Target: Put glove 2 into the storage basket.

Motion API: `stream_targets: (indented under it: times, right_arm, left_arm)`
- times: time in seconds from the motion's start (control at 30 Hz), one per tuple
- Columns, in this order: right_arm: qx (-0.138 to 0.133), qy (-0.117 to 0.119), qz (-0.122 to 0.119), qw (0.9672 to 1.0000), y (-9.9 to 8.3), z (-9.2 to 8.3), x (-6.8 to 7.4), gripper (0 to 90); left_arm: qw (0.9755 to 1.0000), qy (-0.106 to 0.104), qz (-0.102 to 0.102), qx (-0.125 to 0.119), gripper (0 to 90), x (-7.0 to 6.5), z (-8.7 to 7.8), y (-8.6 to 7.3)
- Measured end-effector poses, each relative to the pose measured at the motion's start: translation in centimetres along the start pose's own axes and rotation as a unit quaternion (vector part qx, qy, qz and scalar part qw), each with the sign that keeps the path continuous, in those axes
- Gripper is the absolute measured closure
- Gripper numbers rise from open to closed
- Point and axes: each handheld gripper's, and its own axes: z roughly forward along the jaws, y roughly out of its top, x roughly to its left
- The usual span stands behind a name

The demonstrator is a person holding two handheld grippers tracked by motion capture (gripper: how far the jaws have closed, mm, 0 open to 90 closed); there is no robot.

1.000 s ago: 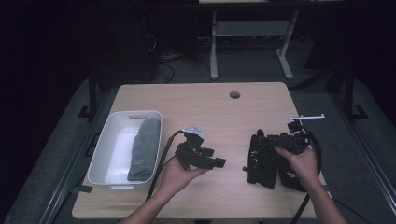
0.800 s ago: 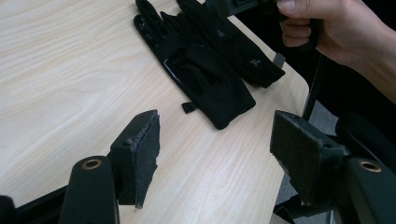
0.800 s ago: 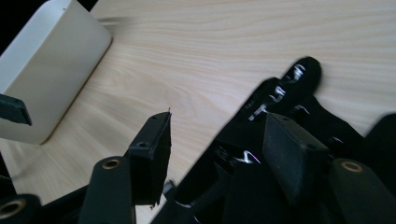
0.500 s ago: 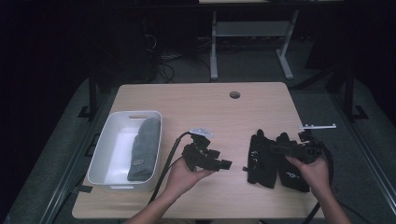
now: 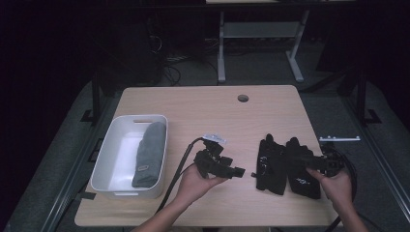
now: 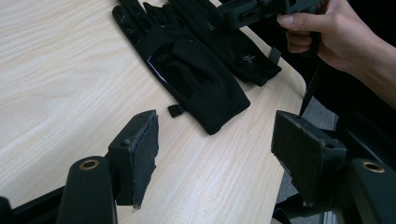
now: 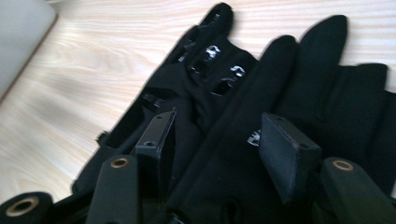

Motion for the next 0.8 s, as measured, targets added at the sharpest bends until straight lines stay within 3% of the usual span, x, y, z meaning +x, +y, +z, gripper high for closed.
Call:
stream_targets:
  times: [0.23,0.33,0.37,0.47,0.53,0.6,0.8]
  right_arm:
    - [0.008,-0.027,-0.006,0.9996,-0.7,-0.2,-0.6,46.6]
    - [0.012,-0.039,-0.016,0.9990,-0.8,-0.2,-0.7,46.9]
    - [0.018,-0.053,-0.034,0.9979,-0.9,-0.1,-0.6,46.9]
    - [0.023,-0.063,-0.036,0.9971,-1.0,0.0,-0.6,47.5]
    - [0.032,-0.077,-0.050,0.9953,-1.1,0.2,-0.5,49.4]
    - [0.035,-0.097,-0.078,0.9916,-1.4,0.5,-0.1,52.8]
    - [0.042,-0.139,-0.121,0.9820,-1.7,1.0,0.8,63.1]
  left_arm:
    - [1.0000,0.000,0.000,0.001,31.6,0.0,0.2,0.0]
    - [1.0000,-0.001,0.001,0.002,31.6,0.0,0.2,0.0]
    - [1.0000,-0.002,0.001,0.003,31.6,-0.1,0.3,-0.1]
    - [1.0000,-0.003,0.000,0.003,31.6,-0.1,0.3,-0.1]
    - [1.0000,-0.003,0.000,0.002,31.6,-0.1,0.3,-0.1]
    - [1.0000,-0.003,0.000,0.003,31.6,-0.1,0.3,-0.1]
    - [1.0000,-0.003,-0.002,0.000,31.6,-0.1,0.2,-0.1]
